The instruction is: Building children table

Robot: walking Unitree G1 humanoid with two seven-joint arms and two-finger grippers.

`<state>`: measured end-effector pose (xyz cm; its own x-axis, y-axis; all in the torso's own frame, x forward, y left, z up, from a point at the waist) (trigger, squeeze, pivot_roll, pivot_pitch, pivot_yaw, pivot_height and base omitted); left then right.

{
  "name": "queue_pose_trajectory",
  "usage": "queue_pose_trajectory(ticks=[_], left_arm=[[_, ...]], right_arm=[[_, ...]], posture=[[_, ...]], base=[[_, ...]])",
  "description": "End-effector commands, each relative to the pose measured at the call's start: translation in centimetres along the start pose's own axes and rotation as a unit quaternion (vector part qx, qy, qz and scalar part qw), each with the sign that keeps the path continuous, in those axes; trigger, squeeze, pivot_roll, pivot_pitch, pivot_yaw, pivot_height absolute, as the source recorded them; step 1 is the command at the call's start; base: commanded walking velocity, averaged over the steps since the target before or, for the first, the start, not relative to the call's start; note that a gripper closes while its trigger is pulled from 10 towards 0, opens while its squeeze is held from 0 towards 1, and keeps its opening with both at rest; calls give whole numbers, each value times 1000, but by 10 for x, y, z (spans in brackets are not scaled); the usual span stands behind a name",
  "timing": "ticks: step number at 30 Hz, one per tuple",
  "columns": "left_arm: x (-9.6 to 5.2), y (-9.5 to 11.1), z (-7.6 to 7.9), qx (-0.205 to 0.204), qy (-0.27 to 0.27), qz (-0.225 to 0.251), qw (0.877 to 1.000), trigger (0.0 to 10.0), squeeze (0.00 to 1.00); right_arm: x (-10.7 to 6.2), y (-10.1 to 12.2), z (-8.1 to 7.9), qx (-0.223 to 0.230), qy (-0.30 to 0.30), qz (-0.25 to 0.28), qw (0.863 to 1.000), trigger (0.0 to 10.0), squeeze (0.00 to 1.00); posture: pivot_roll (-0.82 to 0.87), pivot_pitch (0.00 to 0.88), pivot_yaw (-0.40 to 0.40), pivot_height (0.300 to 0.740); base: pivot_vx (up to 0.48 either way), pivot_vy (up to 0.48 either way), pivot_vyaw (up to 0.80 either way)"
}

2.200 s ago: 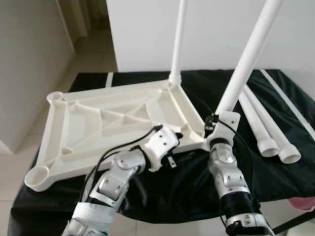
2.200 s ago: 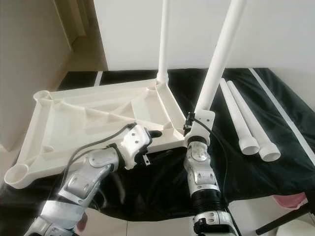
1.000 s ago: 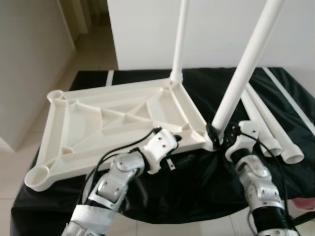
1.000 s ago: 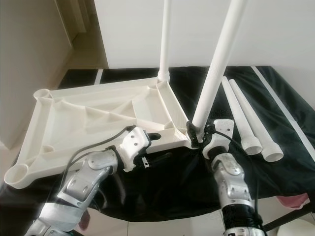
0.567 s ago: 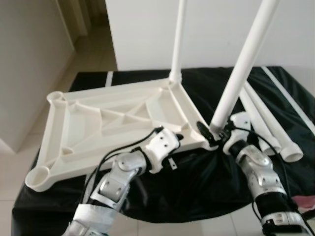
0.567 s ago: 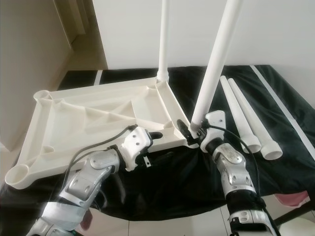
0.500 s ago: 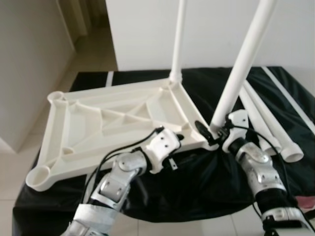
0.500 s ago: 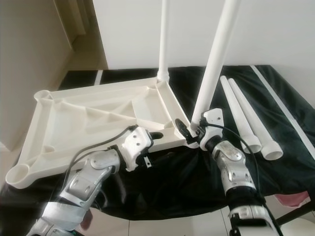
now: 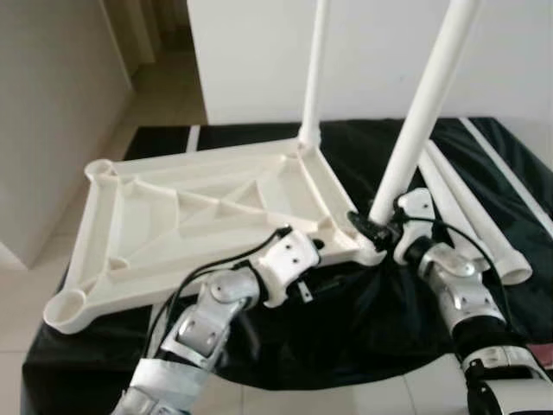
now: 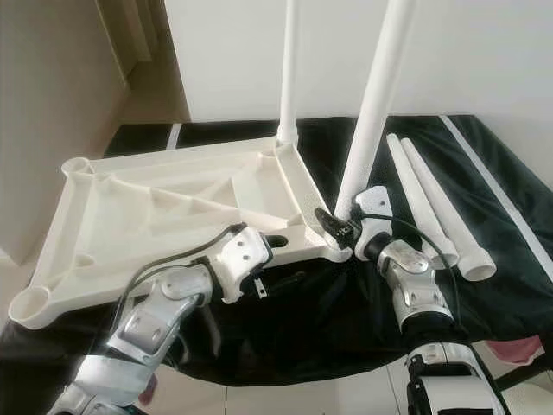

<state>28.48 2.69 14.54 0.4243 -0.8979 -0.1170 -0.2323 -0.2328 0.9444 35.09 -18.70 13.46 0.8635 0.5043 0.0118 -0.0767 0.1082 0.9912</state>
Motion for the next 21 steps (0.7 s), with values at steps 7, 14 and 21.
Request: queue_pose_trajectory(ticks=[7, 14, 21], left_arm=[[1, 2, -6, 10, 28, 2, 1000, 10000, 0], [-2, 1, -9, 11, 34, 0, 999, 10000, 0], [-4, 0, -10, 10, 36, -3, 999, 10000, 0]], right_arm=[[-3, -13, -3, 17, -2, -23, 1000, 0, 0], [-3, -18, 3, 2, -80, -38, 996, 10000, 0], [-1, -24, 6, 20, -179, -50, 982, 10000, 0]], posture=[[-28, 0, 11, 740], [-24, 0, 7, 740], [-25, 0, 17, 740]], base=[[0, 0, 0], [0, 0, 0], [0, 0, 0]])
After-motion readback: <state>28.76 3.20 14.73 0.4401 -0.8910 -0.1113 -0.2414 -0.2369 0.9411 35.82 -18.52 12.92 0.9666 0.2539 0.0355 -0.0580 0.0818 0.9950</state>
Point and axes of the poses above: a point about 5 cm out from each wrist's last joint towards the gripper, its own x axis pointing out of the wrist towards the gripper, its own y axis along the axis of the wrist's last joint, z = x × y, the point moved 1 cm from there along x, pointing out of the wrist towards the gripper
